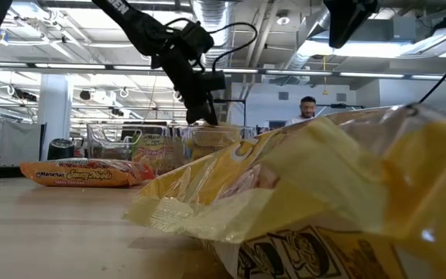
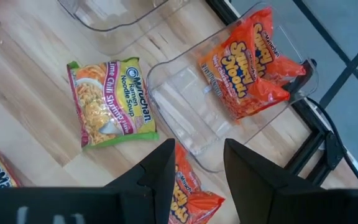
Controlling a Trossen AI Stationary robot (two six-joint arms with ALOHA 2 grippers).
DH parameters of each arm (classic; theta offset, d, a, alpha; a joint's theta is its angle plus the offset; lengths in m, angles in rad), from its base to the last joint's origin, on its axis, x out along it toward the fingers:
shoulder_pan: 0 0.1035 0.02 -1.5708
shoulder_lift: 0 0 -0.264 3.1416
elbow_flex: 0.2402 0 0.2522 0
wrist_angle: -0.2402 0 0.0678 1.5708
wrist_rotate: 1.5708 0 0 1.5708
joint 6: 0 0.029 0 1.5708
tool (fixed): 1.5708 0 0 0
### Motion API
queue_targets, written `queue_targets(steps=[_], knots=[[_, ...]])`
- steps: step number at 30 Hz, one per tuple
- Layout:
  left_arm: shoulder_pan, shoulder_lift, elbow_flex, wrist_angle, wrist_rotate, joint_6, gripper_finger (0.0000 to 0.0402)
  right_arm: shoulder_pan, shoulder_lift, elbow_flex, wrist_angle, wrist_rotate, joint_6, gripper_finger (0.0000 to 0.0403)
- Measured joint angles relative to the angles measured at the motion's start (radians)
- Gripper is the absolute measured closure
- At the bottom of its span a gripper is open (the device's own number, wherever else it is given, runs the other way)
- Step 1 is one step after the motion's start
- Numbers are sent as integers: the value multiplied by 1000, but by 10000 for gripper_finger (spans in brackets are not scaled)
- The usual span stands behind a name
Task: Sort Maruchan noodles
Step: Put the yellow noodle pack into the middle transparent bin
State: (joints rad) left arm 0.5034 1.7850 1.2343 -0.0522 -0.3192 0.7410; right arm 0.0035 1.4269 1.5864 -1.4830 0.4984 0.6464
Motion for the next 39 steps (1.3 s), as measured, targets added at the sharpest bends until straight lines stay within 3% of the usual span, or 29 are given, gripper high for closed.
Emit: queue_targets(steps=[26, 39], knots=[[45, 60, 1, -2, 54, -130, 401, 3, 0, 0, 6, -110, 1, 243], [54, 117, 1, 8, 99, -151, 394, 3, 0, 0, 11, -113, 1, 243]])
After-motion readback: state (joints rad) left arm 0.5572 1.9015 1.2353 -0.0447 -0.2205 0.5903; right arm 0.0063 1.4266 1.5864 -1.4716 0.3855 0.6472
